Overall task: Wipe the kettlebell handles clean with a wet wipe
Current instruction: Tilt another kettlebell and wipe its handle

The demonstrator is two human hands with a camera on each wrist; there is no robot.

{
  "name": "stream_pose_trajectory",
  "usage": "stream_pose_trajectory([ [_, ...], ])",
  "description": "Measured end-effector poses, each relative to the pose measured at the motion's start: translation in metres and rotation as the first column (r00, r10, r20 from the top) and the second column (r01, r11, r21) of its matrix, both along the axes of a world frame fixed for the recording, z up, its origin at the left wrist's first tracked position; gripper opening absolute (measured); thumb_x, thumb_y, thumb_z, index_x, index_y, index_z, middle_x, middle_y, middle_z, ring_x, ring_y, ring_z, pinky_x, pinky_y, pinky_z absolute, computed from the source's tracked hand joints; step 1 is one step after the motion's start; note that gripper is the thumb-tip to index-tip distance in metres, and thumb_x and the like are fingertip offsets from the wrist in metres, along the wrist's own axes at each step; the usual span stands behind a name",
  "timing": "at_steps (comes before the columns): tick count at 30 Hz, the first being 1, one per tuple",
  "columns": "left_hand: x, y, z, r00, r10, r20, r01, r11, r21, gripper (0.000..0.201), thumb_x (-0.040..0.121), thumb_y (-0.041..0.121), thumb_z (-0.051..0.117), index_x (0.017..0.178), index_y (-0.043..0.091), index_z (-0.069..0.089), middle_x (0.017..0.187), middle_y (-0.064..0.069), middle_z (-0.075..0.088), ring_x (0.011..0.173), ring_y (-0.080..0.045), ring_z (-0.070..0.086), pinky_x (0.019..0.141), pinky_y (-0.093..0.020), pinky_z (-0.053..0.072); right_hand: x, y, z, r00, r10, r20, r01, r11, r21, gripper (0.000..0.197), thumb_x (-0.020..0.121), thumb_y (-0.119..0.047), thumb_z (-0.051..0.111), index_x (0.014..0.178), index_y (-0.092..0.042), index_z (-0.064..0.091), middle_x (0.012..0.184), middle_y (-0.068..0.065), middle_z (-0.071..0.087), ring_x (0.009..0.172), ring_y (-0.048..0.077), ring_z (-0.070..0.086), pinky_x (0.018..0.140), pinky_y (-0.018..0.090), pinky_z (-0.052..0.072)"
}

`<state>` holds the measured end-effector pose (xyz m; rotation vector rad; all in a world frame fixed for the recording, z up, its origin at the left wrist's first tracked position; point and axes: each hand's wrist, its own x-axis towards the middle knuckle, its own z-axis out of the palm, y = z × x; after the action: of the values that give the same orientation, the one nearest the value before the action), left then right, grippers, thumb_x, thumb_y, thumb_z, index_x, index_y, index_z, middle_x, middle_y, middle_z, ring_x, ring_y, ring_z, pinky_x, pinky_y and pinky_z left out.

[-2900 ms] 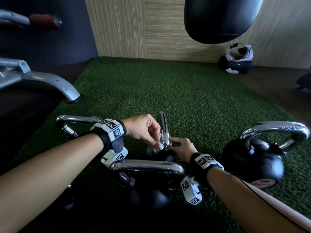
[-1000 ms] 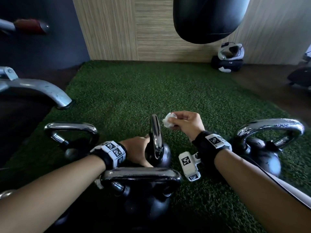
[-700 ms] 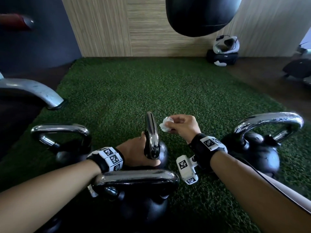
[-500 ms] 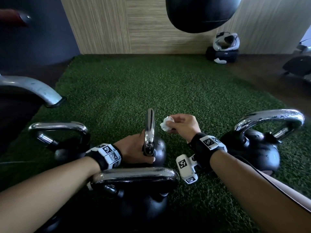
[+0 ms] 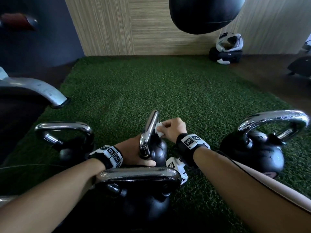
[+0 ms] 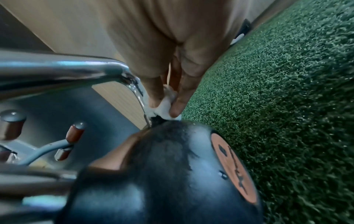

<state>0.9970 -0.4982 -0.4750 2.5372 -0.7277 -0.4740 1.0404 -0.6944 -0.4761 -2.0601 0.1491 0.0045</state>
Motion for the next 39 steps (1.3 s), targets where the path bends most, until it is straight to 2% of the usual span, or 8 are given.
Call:
stream_pose_trajectory([
  [5, 0.001, -0.001, -0.001, 0.998, 0.015, 0.054, -0.018, 0.998, 0.052, 0.037, 0.079, 0.056, 0.080, 0.072, 0.036, 0.049, 0.077, 0.039, 0.056, 0.077, 0.020, 0.053, 0.085, -0.013, 0.042, 0.003, -0.003, 0.022, 0.983, -0.025, 0.181, 0.026, 1.000, -0.003, 0.011, 0.088, -0.018, 0.081, 0.098, -0.017, 0.081, 0.091, -0.004, 0.075, 0.086, 0.014, 0.072, 0.076, 0.024, 0.058],
  [9, 0.000, 0.000, 0.002, 0.999, -0.004, 0.036, 0.002, 0.999, 0.047, 0.033, 0.078, 0.053, 0.082, 0.078, 0.056, 0.049, 0.083, 0.034, 0.053, 0.081, 0.016, 0.054, 0.090, -0.019, 0.046, 0.005, -0.006, 0.017, 0.990, 0.010, 0.138, -0.009, 1.000, -0.006, 0.014, 0.086, -0.019, 0.082, 0.100, -0.020, 0.080, 0.093, -0.005, 0.076, 0.088, 0.014, 0.073, 0.084, 0.032, 0.061],
  [12, 0.000, 0.000, 0.004, 1.000, -0.005, 0.031, 0.003, 0.999, 0.052, 0.038, 0.077, 0.053, 0.083, 0.084, 0.045, 0.046, 0.088, 0.031, 0.054, 0.083, 0.014, 0.054, 0.091, -0.018, 0.047, 0.009, -0.007, 0.028, 0.994, 0.086, 0.071, -0.077, 0.990, -0.116, 0.009, 0.088, -0.014, 0.080, 0.097, -0.013, 0.080, 0.090, 0.002, 0.077, 0.073, 0.010, 0.071, 0.063, 0.022, 0.059],
  [17, -0.001, 0.003, 0.006, 0.995, -0.066, 0.079, 0.062, 0.997, 0.053, 0.074, 0.079, 0.060, 0.079, 0.136, 0.034, 0.040, 0.126, 0.020, 0.054, 0.111, -0.002, 0.055, 0.107, -0.028, 0.045, 0.006, -0.007, 0.048, 0.926, 0.131, 0.353, -0.058, 0.976, -0.208, 0.015, 0.095, -0.011, 0.069, 0.090, -0.015, 0.082, 0.078, -0.006, 0.073, 0.063, 0.005, 0.062, 0.049, 0.007, 0.044],
  [22, 0.003, 0.004, 0.001, 0.996, -0.030, 0.083, 0.019, 0.992, 0.124, 0.088, 0.075, 0.068, 0.076, 0.141, 0.036, 0.026, 0.128, 0.017, 0.050, 0.111, -0.008, 0.052, 0.106, -0.033, 0.046, -0.011, -0.015, 0.049, 0.798, 0.329, 0.506, -0.157, 0.923, -0.352, 0.020, 0.093, -0.019, 0.073, 0.111, -0.011, 0.078, 0.097, -0.009, 0.066, 0.074, -0.013, 0.052, 0.064, -0.001, 0.043],
  [33, 0.024, 0.015, -0.015, 0.998, -0.044, 0.054, 0.037, 0.990, 0.134, 0.093, 0.074, 0.086, 0.061, 0.148, 0.035, 0.037, 0.153, 0.007, 0.047, 0.137, -0.019, 0.047, 0.116, -0.049, 0.041, -0.027, -0.002, 0.076, 0.679, 0.573, 0.459, -0.398, 0.813, -0.426, 0.014, 0.086, -0.014, 0.080, 0.100, -0.012, 0.082, 0.098, -0.002, 0.072, 0.081, 0.004, 0.065, 0.072, 0.011, 0.054],
  [37, 0.028, 0.018, -0.015, 0.999, -0.043, 0.020, 0.041, 0.996, 0.075, 0.090, 0.077, 0.080, 0.066, 0.149, 0.036, 0.036, 0.153, 0.009, 0.048, 0.137, -0.017, 0.047, 0.117, -0.048, 0.040, -0.020, 0.001, 0.083, 0.770, 0.483, 0.417, -0.355, 0.867, -0.350, 0.017, 0.084, -0.018, 0.083, 0.100, -0.017, 0.082, 0.100, 0.000, 0.076, 0.085, 0.014, 0.069, 0.074, 0.025, 0.058],
  [39, 0.031, 0.016, -0.013, 0.999, -0.049, 0.002, 0.049, 0.997, 0.056, 0.088, 0.079, 0.074, 0.068, 0.150, 0.034, 0.035, 0.153, 0.008, 0.048, 0.137, -0.017, 0.047, 0.117, -0.048, 0.040, -0.019, 0.000, 0.083, 0.802, 0.433, 0.411, -0.325, 0.894, -0.308, 0.017, 0.081, -0.019, 0.086, 0.098, -0.016, 0.083, 0.094, -0.004, 0.074, 0.077, 0.007, 0.064, 0.068, 0.019, 0.052],
])
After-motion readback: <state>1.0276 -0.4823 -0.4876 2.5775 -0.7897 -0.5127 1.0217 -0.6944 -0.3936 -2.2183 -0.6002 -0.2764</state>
